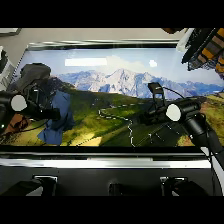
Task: Fold the clothes and pants, and hang the long-sleeved shirts on hangers.
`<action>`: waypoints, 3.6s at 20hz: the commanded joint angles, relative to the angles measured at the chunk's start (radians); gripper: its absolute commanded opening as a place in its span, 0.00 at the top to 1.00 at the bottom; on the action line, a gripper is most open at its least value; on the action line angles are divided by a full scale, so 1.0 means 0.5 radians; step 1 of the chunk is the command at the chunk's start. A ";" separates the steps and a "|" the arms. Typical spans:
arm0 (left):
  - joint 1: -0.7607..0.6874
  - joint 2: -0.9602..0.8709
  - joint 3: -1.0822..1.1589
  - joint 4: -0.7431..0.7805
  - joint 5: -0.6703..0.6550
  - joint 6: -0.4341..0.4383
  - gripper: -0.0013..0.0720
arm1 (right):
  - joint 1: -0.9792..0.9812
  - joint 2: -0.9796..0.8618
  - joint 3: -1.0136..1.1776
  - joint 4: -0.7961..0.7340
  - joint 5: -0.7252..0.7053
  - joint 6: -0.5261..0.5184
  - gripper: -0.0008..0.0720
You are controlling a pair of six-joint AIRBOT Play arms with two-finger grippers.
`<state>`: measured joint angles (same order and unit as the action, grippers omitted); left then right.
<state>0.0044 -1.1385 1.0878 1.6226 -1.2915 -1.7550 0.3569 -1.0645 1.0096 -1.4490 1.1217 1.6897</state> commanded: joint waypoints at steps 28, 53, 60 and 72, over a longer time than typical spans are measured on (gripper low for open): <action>-0.845 -1.015 0.564 -1.245 1.109 -0.085 0.13 | -0.273 0.565 -0.027 -0.599 0.266 1.341 0.80; 0.687 -0.632 0.556 -1.115 0.122 0.462 0.15 | -0.466 -0.907 -0.524 1.816 -0.003 -1.019 0.40; 0.567 -0.913 0.134 -1.632 0.288 0.745 0.16 | -0.468 -0.887 -0.523 1.828 0.009 -1.059 0.95; 0.283 -1.245 0.108 -1.873 0.543 0.894 0.83 | -0.468 -0.691 -0.523 1.843 0.010 -1.026 0.95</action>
<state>0.1665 -1.7458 1.1435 0.7013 -1.0557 -1.3155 0.1226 -1.4250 0.7467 -0.5282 1.1191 1.1706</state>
